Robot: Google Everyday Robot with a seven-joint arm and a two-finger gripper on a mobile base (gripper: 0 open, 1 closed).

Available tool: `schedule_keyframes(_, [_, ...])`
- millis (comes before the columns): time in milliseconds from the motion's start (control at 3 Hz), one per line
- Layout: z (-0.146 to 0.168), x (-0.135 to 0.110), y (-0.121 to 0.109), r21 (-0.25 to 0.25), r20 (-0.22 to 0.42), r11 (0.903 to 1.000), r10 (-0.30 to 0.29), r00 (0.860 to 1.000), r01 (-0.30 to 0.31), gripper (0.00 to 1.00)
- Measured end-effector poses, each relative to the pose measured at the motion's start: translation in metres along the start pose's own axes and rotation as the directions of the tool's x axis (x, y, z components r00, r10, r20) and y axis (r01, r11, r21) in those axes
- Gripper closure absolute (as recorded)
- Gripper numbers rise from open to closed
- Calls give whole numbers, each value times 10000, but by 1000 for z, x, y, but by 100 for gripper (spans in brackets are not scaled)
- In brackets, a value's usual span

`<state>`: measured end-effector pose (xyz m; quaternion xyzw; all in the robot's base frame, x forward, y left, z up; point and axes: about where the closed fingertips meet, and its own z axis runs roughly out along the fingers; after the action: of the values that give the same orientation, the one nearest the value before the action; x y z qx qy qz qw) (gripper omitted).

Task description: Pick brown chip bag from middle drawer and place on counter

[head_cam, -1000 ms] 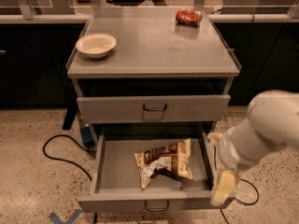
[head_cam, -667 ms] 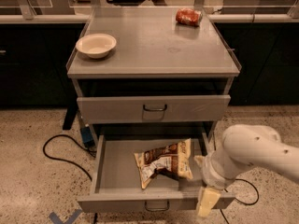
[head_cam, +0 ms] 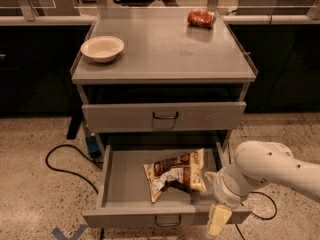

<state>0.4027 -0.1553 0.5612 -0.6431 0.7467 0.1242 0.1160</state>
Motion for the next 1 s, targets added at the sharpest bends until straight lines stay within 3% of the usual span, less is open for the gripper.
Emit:
schedule_keyframes(333, [9,-23,-22,543,624,9957,-780,9950,747,0])
schedule_keyframes(667, [7,-56,-60,1823,1590,9758,-1506,9757,1209,0])
schedule_keyframes(1000, [7,-56,-60,1823,1590,9758,-1506,9757,1209,0])
